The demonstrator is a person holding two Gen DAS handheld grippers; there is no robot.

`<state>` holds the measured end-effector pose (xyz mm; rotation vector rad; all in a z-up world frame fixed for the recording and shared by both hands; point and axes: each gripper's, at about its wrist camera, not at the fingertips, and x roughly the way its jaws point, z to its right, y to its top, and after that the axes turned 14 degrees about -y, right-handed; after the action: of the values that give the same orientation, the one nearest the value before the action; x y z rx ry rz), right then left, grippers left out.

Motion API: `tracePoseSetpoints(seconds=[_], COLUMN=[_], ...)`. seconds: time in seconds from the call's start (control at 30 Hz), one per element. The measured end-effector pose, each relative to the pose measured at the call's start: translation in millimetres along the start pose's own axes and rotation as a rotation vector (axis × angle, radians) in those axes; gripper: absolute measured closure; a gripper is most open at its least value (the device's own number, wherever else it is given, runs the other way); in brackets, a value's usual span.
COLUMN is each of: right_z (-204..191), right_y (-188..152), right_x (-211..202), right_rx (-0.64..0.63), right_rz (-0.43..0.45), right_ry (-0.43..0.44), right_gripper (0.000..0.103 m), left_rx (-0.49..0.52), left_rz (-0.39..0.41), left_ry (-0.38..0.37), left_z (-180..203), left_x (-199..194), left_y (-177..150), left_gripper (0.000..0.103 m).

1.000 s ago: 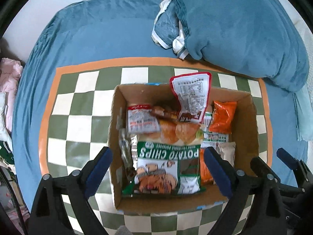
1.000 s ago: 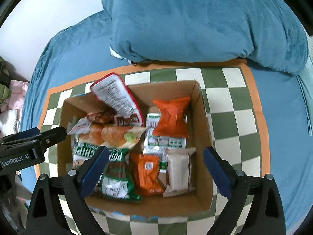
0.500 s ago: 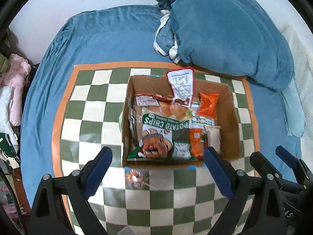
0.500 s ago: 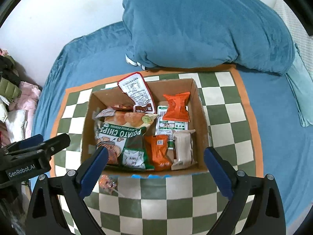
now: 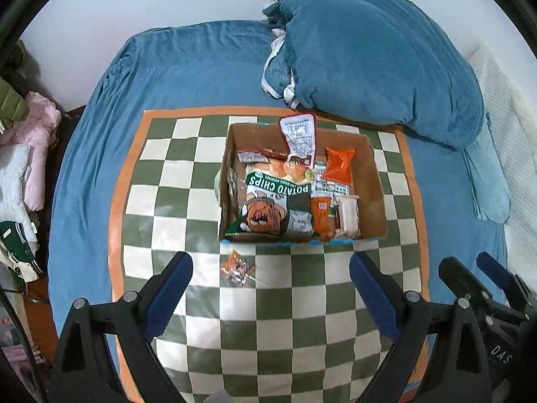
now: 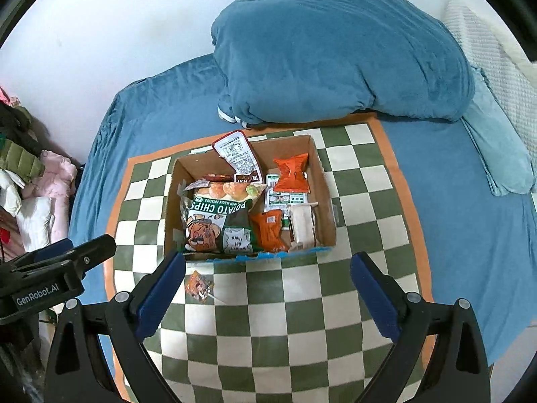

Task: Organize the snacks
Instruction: 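Withdraw both tools from the box and move toward the lollipop packet, then lower the right tool onto the lollipop candy packet and grasp it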

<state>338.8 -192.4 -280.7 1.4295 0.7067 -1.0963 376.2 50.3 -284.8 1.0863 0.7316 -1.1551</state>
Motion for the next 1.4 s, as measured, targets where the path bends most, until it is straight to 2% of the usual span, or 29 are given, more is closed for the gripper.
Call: tracePoseSetpoints(seconds=[0.4, 0.57, 0.73, 0.9, 1.03, 1.2, 1.4], right_z=[7, 8, 6, -6, -26, -64, -125], right_y=[-15, -16, -21, -32, -49, -77, -108], right_x=[-29, -26, -11, 26, 78, 145, 212], right_rx=[0.001, 0.006, 0.004, 0.001, 0.009, 0.003, -0.093], right_rz=[-0.013, -0.018, -0.045, -0.108, -0.224, -0.335, -0.384], right_ry=[0.003, -0.001, 0.002, 0.049, 0.13, 0.186, 0.202], right_gripper=[0.003, 0.003, 0.002, 0.002, 0.002, 0.002, 0.003], left_rx=[0.021, 0.013, -0.023, -0.097, -0.172, -0.238, -0.249], left_rz=[-0.013, -0.017, -0.022, -0.067, -0.121, -0.173, -0.222], left_ry=[-0.02, -0.025, -0.017, 0.02, 0.055, 0.103, 0.178], left_z=[12, 11, -7, -43, -81, -126, -168], left_x=[-14, -12, -3, 23, 50, 83, 120], left_y=[-18, -21, -24, -28, -38, -54, -69], left_gripper=[0.007, 0.007, 0.007, 0.007, 0.007, 0.007, 0.007])
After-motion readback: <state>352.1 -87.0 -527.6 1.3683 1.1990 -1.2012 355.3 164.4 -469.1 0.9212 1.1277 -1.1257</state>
